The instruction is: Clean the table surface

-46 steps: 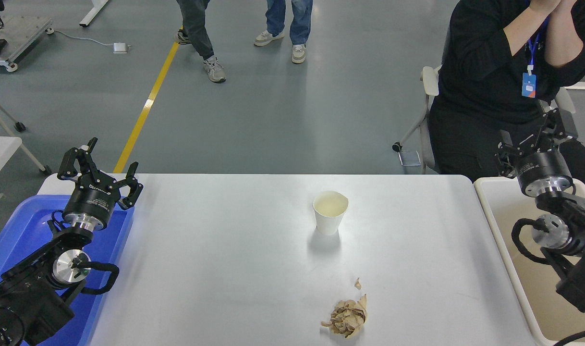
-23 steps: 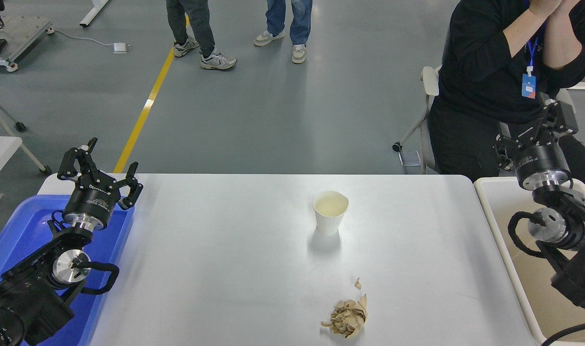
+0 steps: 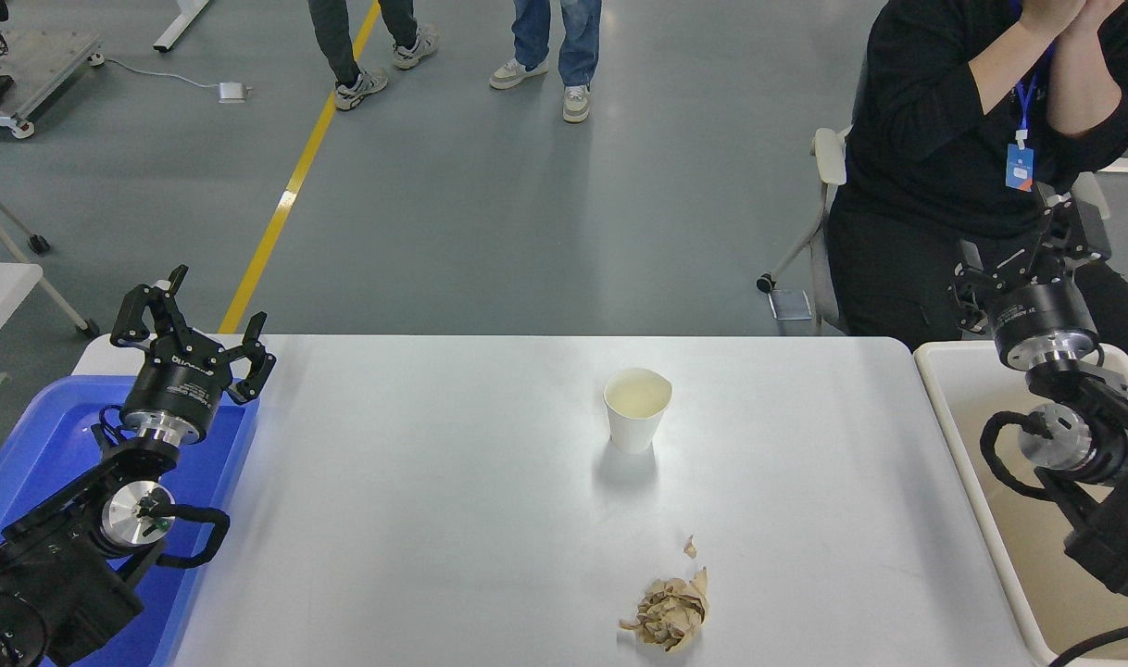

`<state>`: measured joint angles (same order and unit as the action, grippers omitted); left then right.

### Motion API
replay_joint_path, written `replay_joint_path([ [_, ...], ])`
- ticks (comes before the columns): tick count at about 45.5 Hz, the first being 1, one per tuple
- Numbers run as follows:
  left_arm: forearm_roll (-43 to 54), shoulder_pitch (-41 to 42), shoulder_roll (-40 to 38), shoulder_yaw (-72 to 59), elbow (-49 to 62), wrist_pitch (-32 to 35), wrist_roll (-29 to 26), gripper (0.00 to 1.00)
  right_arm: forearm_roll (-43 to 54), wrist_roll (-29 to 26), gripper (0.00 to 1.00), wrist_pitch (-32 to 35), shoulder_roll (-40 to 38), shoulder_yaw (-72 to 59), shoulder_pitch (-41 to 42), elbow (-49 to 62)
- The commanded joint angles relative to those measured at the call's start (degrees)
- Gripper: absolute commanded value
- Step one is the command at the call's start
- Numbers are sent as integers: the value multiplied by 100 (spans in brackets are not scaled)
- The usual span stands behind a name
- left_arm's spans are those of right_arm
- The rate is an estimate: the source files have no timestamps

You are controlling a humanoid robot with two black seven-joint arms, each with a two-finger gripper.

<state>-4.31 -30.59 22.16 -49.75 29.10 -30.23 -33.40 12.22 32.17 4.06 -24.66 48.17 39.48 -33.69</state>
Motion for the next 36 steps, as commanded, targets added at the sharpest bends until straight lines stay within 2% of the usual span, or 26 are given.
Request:
replay_joint_path([
  [1, 0, 0, -2, 0, -1, 0, 0, 100, 61, 0, 98, -19, -127, -562, 191, 187],
  [7, 0, 0, -2, 0, -1, 0, 0, 100, 70, -9, 98, -11, -320, -1940, 656, 275],
  [15, 0, 0, 7, 0, -1, 0, 0, 100, 158, -26, 98, 7, -417, -4954, 1737, 275],
  [20, 0, 0, -1, 0, -1, 0, 0, 100, 158, -18, 98, 16, -391, -6370, 2291, 240],
  [26, 0, 0, -2, 0, -1, 0, 0, 100, 421, -18, 98, 25, -321, -7075, 2784, 187],
  [36, 0, 0, -1, 0, -1, 0, 0, 100, 1888, -18, 98, 33, 13, -7252, 3311, 196],
])
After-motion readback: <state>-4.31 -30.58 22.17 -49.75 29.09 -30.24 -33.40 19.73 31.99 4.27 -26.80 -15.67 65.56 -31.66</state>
